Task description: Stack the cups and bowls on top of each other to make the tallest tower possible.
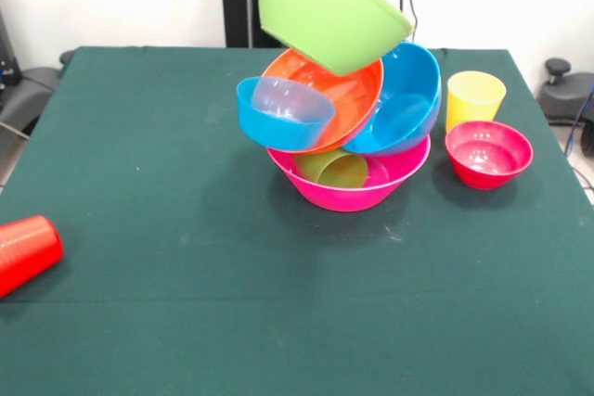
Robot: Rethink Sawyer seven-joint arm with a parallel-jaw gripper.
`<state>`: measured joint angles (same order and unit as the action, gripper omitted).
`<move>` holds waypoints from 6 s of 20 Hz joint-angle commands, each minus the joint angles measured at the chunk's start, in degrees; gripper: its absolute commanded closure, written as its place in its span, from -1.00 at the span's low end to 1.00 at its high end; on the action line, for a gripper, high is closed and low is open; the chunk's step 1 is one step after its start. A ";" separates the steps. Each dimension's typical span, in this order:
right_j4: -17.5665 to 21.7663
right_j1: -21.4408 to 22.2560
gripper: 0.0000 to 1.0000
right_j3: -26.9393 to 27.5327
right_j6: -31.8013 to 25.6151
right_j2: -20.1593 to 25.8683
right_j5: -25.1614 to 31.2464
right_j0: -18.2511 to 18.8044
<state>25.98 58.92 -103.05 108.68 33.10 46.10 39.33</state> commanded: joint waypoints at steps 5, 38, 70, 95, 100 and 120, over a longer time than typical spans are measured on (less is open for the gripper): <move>3.24 -1.37 -1.00 -0.79 -0.56 -3.42 -2.20 0.34; 7.70 -13.48 -1.00 10.90 -16.22 0.70 -1.16 7.38; 14.29 -23.91 -1.00 23.56 -11.80 0.99 3.42 2.72; 16.50 -43.09 -1.00 44.61 -17.74 -0.70 1.90 -1.44; 17.30 -41.16 -1.00 37.44 -14.98 -2.22 -3.83 -0.19; 16.95 -35.37 -1.00 29.23 -11.85 -2.95 -5.96 0.40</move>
<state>38.79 22.50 -68.95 107.70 32.22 41.58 39.78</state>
